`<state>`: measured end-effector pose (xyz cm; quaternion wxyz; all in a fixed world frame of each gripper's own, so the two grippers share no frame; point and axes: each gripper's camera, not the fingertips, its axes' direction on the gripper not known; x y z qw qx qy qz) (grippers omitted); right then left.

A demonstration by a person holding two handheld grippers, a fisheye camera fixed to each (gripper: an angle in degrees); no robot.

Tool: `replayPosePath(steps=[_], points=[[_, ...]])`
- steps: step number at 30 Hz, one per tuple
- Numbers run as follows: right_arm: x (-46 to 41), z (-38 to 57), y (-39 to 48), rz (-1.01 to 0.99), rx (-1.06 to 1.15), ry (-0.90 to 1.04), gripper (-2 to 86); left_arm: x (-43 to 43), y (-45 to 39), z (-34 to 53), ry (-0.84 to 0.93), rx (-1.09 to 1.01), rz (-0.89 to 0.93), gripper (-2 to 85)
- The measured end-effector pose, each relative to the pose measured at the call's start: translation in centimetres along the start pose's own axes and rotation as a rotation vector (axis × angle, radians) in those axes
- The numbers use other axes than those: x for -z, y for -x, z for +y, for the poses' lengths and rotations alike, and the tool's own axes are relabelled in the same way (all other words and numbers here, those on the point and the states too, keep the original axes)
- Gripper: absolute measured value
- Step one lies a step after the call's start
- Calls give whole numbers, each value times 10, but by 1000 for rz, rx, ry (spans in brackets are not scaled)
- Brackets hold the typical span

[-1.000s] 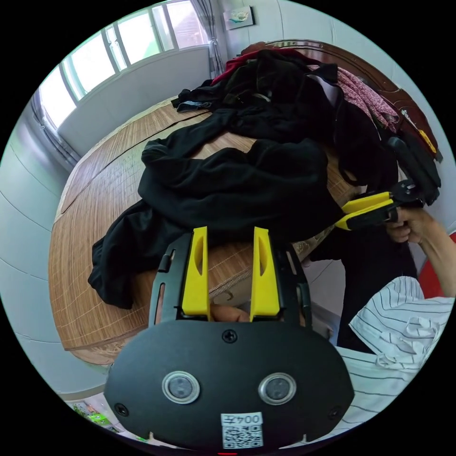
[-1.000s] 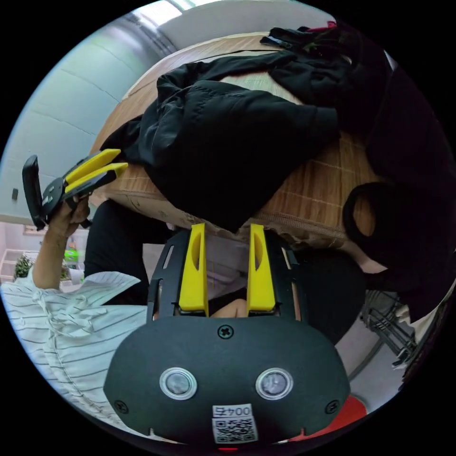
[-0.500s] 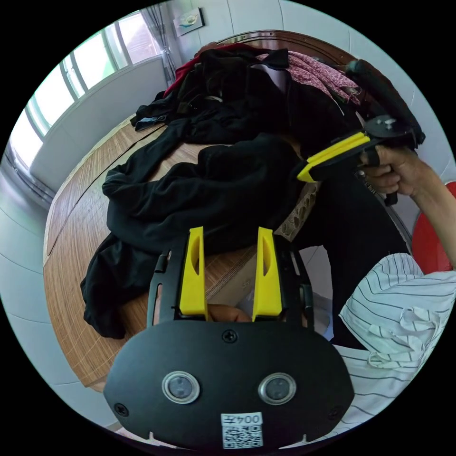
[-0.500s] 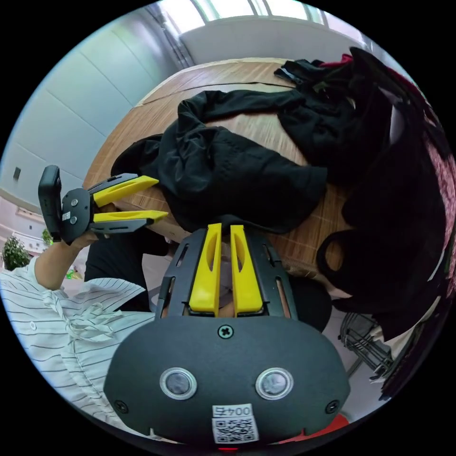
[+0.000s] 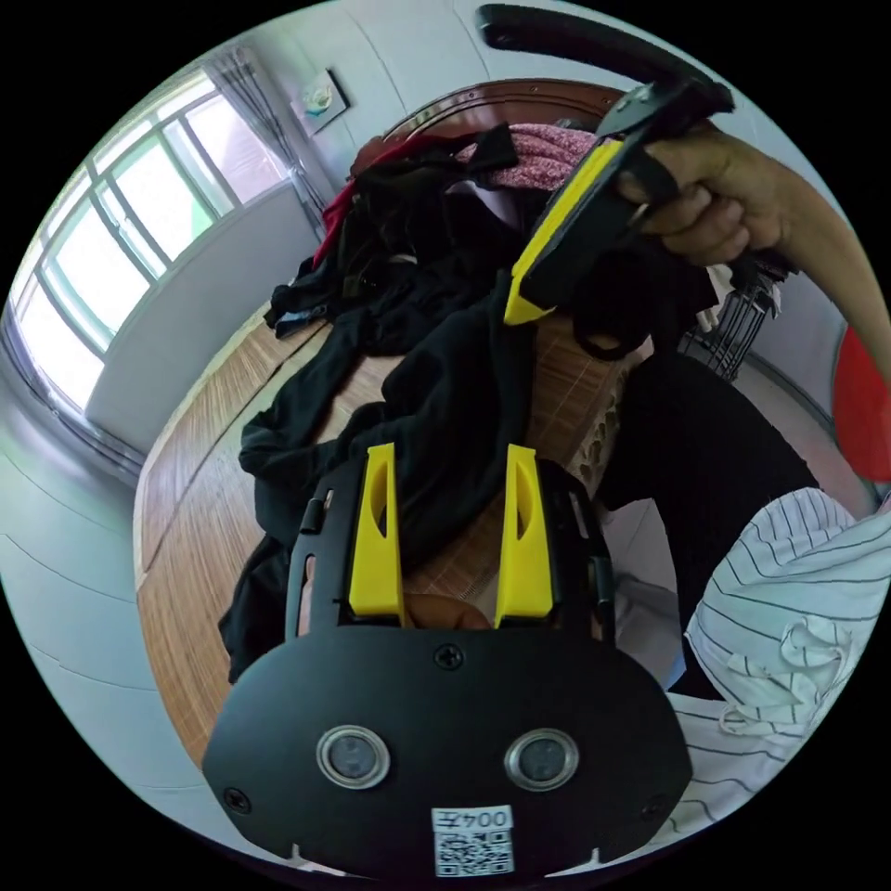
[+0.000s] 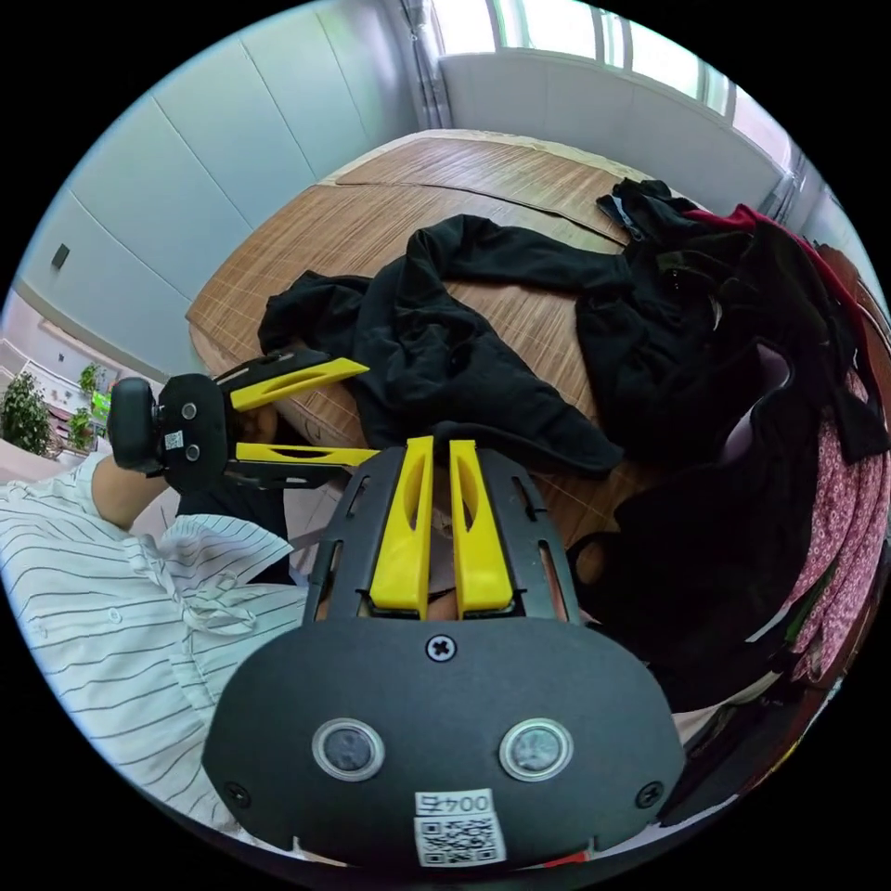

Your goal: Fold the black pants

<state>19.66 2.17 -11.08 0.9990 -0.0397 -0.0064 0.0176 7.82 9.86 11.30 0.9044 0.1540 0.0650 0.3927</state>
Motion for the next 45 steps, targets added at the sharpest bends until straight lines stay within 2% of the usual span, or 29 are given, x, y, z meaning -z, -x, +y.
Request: replayPosePath(steps=[7, 11, 16, 20, 25, 27, 30, 37, 42, 45], points=[[22, -17, -25, -61, -9, -10, 36, -5, -26, -48, -16, -129, -13, 169], [36, -25, -17, -109, 70, 2, 37, -10, -26, -90, -36, -152, -16, 170], [42, -27, 6, -107, 179, 28, 39, -27, -6, -145, -47, -138, -40, 125], [57, -19, 8, -24, 167, -55, 55, -33, 43, -185, -14, -6, 90, 23], [68, 24, -16, 24, 74, -186, 108, -19, 123, -219, -5, 136, 223, -3], [53, 55, -29, 40, 27, -237, 129, -13, 157, -235, 9, 180, 250, -5], [17, 86, -31, 92, -52, -193, 153, -16, 186, -253, 36, 229, 287, -5], [-61, 115, -20, 45, -202, -125, 203, -31, 208, -286, 47, 337, 368, -5], [-101, 107, -15, 116, -224, -129, 194, -31, 215, -323, 50, 366, 390, -5], [-120, 104, -11, 67, -244, -128, 173, -31, 212, -343, 53, 369, 395, -5]])
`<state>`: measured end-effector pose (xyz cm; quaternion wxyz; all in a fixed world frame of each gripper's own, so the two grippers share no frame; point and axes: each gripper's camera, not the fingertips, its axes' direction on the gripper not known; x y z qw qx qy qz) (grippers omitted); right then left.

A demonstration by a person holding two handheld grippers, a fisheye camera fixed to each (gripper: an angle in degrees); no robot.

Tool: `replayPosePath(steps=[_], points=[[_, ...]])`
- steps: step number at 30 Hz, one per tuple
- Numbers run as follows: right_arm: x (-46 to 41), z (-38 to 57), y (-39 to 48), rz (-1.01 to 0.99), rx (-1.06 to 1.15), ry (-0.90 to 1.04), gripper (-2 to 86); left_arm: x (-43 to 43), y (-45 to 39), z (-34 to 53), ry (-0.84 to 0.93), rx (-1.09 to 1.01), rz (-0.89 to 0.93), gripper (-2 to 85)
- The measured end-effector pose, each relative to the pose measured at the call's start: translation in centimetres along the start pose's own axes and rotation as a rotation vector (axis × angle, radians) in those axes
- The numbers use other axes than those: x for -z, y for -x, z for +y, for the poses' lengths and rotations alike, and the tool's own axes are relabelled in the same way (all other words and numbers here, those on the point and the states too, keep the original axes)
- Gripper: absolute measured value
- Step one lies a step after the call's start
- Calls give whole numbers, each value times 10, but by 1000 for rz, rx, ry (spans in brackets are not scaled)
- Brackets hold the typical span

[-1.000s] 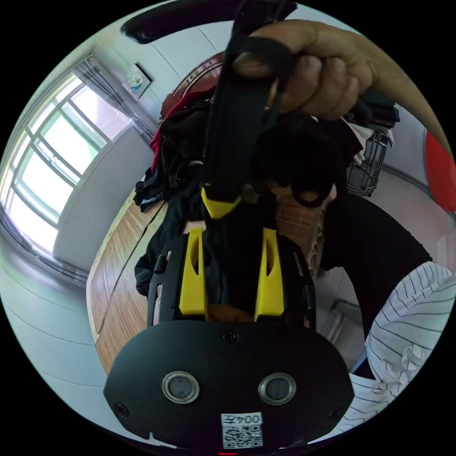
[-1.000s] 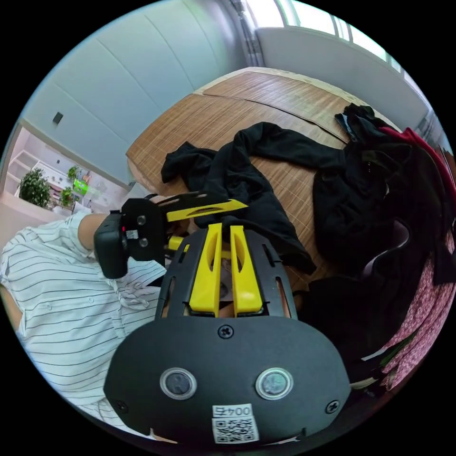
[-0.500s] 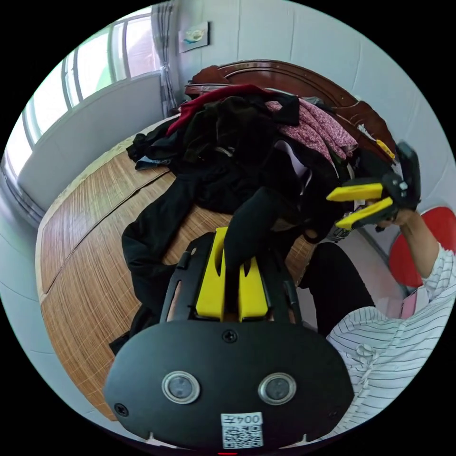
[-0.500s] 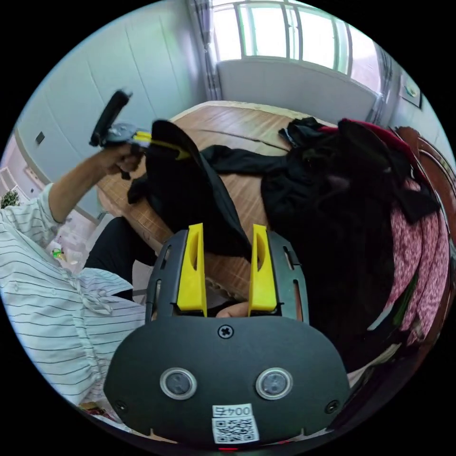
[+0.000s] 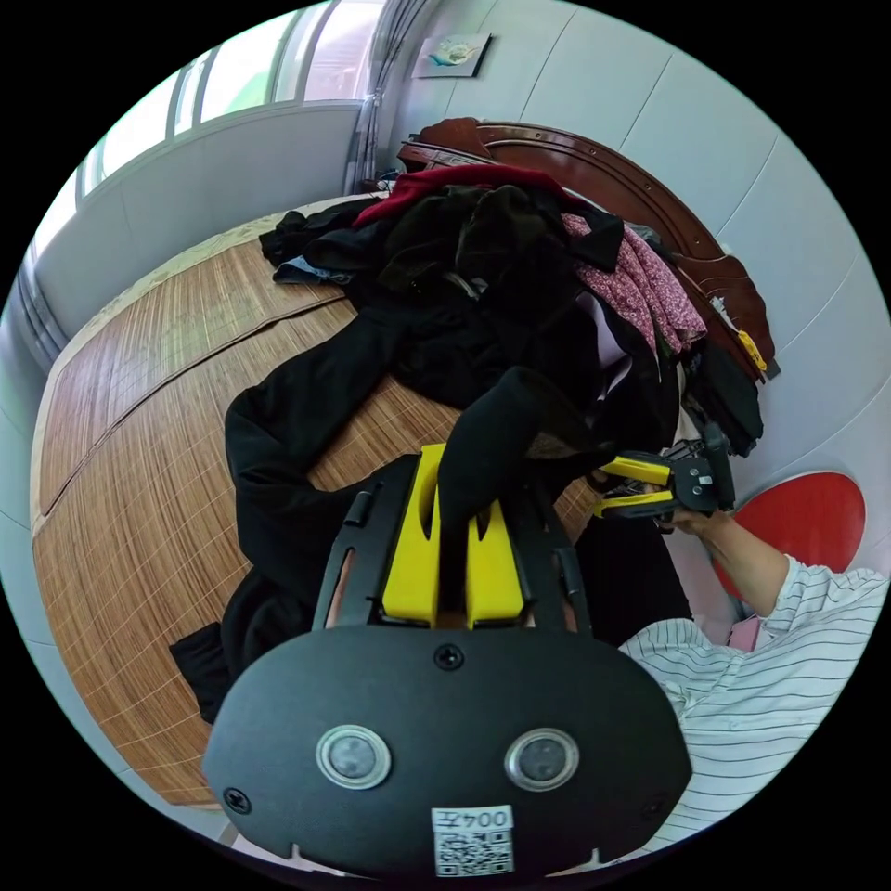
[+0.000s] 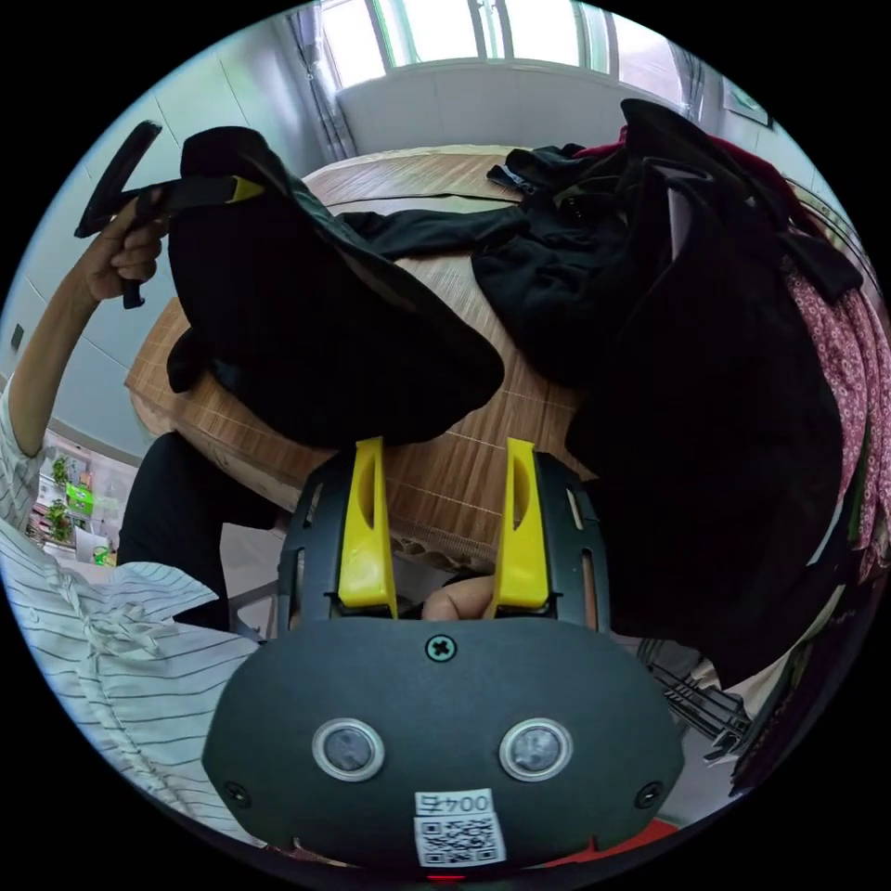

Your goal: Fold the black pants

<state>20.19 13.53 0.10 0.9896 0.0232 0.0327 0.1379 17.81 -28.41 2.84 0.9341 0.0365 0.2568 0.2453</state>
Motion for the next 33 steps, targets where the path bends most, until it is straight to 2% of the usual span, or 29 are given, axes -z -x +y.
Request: replayPosePath(steps=[5, 13, 20, 25, 28, 33], points=[[-19, 7, 4, -48, -55, -42, 164, -4, -23, -26, -3, -4, 14, -5], [-42, 29, 35, -9, 19, -69, 164, -17, -76, -59, -17, -54, 15, -4], [-68, 57, 62, 30, 16, -97, 89, -57, -136, -77, 61, -80, -22, 19], [-74, 81, 95, 55, 83, -44, 44, -87, -175, -78, 127, -99, -16, 26], [-49, 94, 109, 39, 92, -84, 33, -77, -202, -77, 102, -126, -58, 0], [73, 90, 141, 9, 156, -279, 29, 16, -245, -97, -51, -161, -97, -7]])
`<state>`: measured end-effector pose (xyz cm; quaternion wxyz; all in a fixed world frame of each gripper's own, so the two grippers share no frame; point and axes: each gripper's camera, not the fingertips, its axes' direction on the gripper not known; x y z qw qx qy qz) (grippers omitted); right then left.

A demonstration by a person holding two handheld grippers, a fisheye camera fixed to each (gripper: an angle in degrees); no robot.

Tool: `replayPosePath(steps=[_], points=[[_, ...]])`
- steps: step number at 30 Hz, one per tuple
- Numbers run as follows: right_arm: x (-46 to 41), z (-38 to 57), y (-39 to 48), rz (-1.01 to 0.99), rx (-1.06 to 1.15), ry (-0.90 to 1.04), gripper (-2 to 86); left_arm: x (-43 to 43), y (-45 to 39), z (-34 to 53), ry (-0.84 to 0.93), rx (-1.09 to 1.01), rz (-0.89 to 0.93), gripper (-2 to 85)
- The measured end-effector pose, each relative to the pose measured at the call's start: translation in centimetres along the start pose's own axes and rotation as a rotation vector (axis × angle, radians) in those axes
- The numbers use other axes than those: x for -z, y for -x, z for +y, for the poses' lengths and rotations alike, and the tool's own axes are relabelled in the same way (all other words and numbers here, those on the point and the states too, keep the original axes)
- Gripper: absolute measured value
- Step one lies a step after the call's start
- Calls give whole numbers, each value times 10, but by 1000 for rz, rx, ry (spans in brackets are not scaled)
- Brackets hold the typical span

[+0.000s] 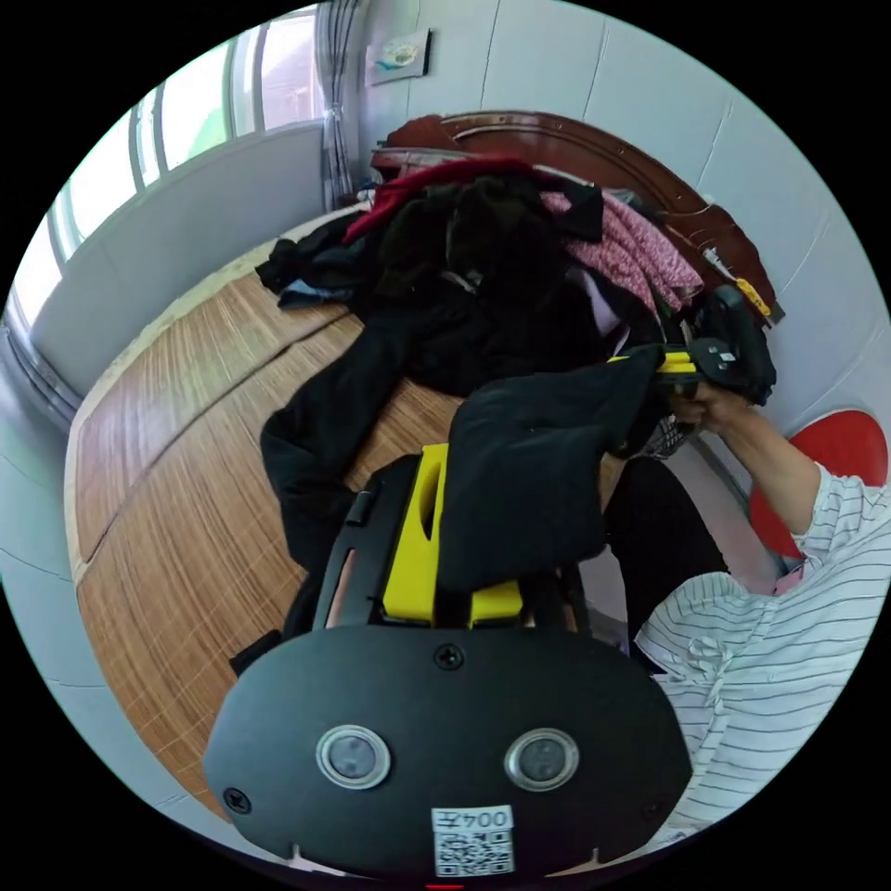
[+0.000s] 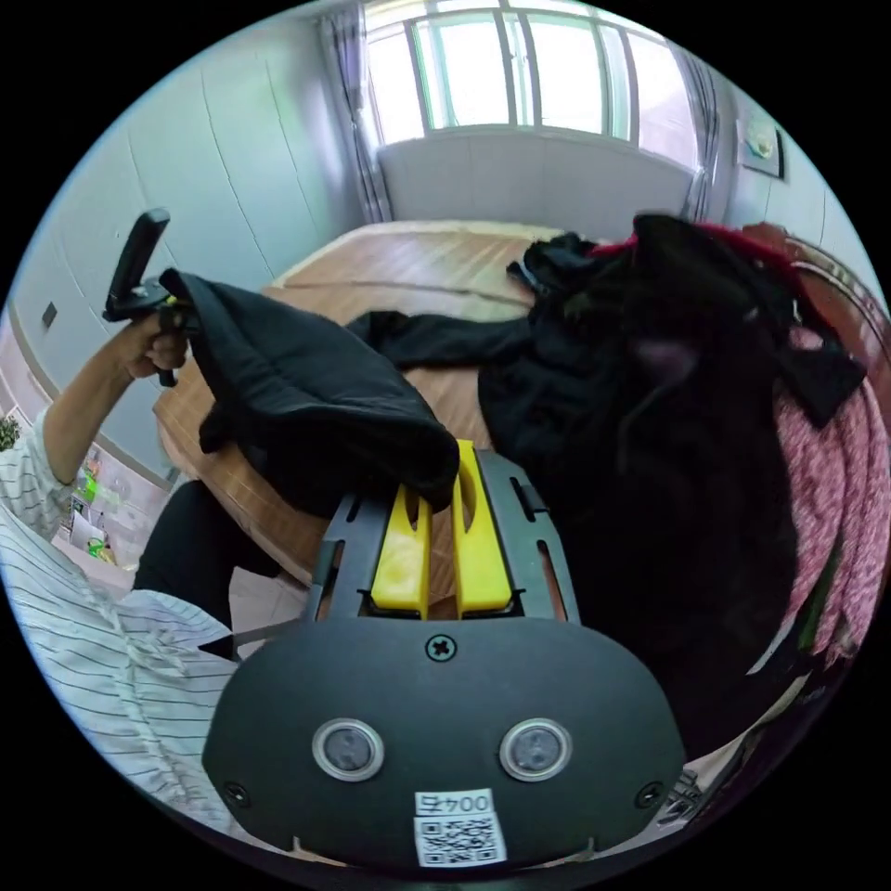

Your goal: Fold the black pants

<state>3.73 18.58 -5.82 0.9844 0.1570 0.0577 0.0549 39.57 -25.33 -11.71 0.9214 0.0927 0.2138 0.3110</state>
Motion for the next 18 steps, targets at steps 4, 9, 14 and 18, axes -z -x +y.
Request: replayPosePath(steps=[4, 9, 14, 18], points=[[102, -53, 45, 73, 118, -137, 29, 103, -32, -34, -141, -56, -112, -8], [241, -99, 141, 281, 296, -306, 25, 259, -88, -77, -323, -101, -282, -7], [338, -107, 216, 440, 378, -428, 22, 368, -144, -96, -441, -132, -385, -5], [407, -97, 267, 539, 402, -524, 20, 436, -199, -103, -500, -203, -452, -4]])
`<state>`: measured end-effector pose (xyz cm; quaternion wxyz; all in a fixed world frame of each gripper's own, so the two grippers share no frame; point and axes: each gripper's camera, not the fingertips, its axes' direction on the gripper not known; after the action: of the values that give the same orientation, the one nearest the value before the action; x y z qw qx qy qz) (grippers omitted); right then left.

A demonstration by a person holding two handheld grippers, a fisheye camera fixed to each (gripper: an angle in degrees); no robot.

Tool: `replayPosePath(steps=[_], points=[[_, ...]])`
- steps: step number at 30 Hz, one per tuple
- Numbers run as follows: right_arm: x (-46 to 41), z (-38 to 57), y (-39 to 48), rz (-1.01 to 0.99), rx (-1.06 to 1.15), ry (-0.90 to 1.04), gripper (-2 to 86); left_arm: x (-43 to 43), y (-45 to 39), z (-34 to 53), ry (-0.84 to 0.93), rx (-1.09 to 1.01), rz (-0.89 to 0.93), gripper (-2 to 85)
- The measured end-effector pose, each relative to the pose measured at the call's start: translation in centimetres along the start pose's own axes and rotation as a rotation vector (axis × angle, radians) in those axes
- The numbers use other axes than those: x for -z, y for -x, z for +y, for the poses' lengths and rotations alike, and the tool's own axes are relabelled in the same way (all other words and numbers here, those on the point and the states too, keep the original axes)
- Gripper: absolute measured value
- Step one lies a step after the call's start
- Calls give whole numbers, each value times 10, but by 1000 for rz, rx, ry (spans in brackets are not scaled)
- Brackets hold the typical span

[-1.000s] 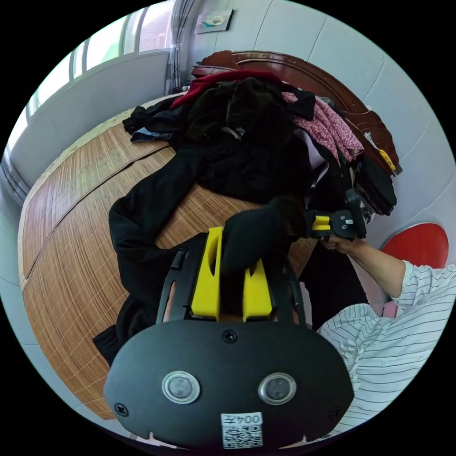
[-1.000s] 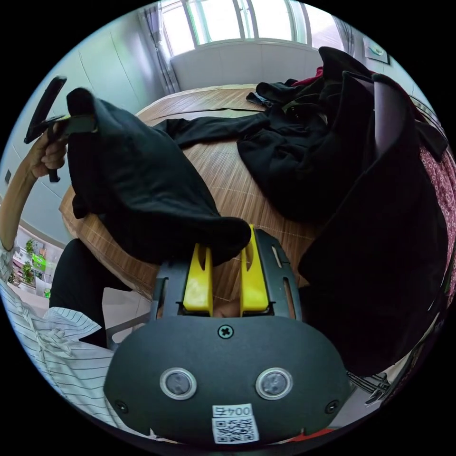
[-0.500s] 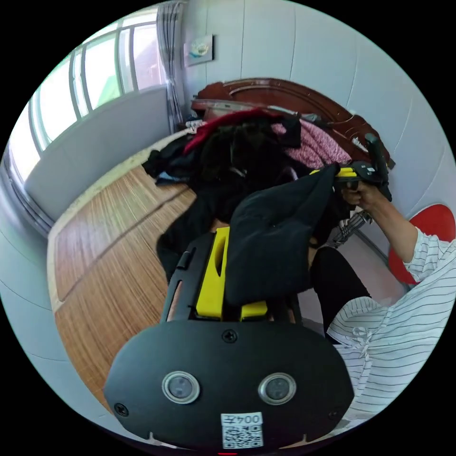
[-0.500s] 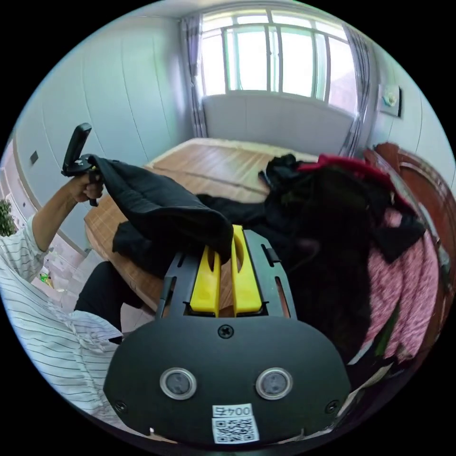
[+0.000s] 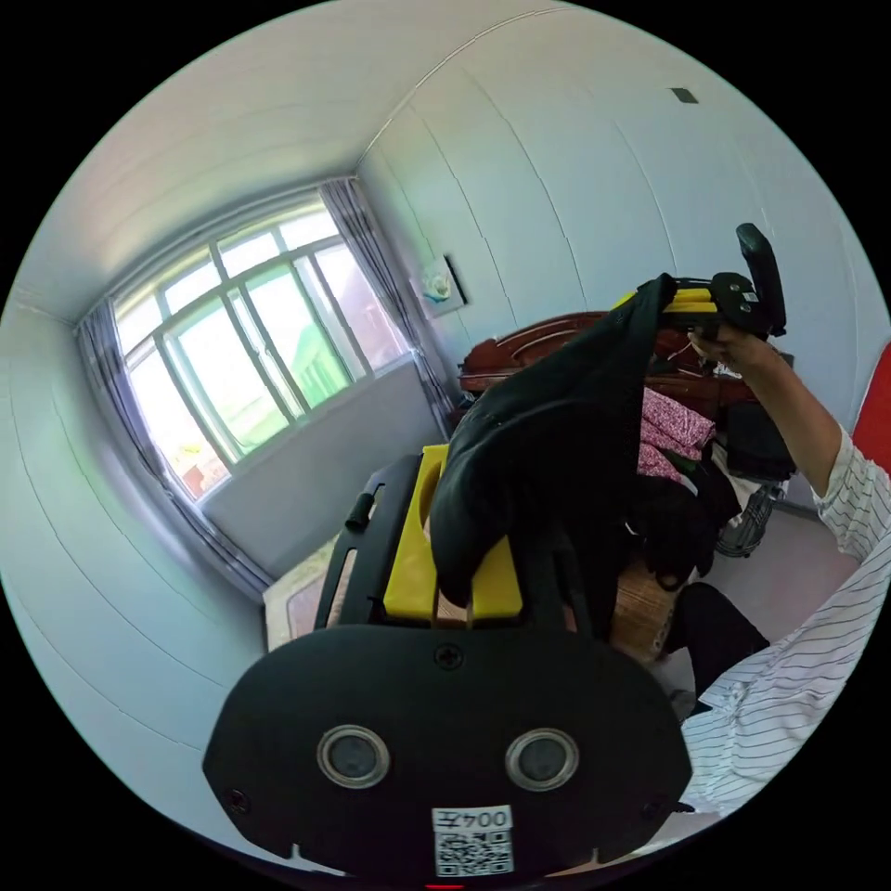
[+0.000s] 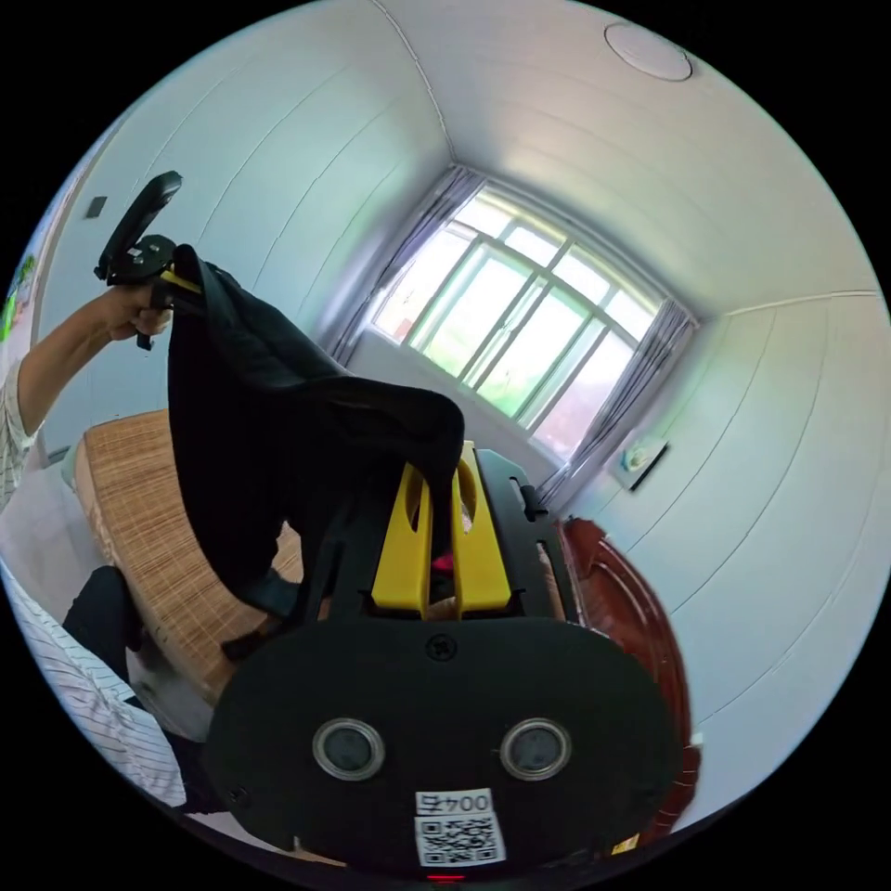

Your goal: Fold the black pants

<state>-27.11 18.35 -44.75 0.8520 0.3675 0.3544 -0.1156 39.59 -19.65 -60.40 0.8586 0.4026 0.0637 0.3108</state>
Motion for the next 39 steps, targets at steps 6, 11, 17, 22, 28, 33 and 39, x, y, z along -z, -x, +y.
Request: replayPosePath(steps=[6, 11, 17, 22, 28, 33, 39], points=[[101, -31, 2, 34, 27, -93, 11, 89, -12, -42, -50, -17, 81, -4], [161, -52, -1, 30, 17, -159, 6, 146, -18, -78, -43, -62, 84, -1], [165, -81, 2, 162, -36, -251, 6, 160, 14, -117, -82, -3, 11, 14], [72, -68, 20, 117, -5, -132, 6, 65, 58, -91, 65, 65, 61, 22], [-88, -36, 41, -2, -4, 69, 12, -96, 127, -26, 270, 197, 178, 24], [-245, -2, 55, -114, -29, 267, 21, -249, 181, 49, 439, 318, 234, 20], [-436, 52, 66, -207, -88, 452, 28, -402, 228, 137, 542, 393, 173, 11]])
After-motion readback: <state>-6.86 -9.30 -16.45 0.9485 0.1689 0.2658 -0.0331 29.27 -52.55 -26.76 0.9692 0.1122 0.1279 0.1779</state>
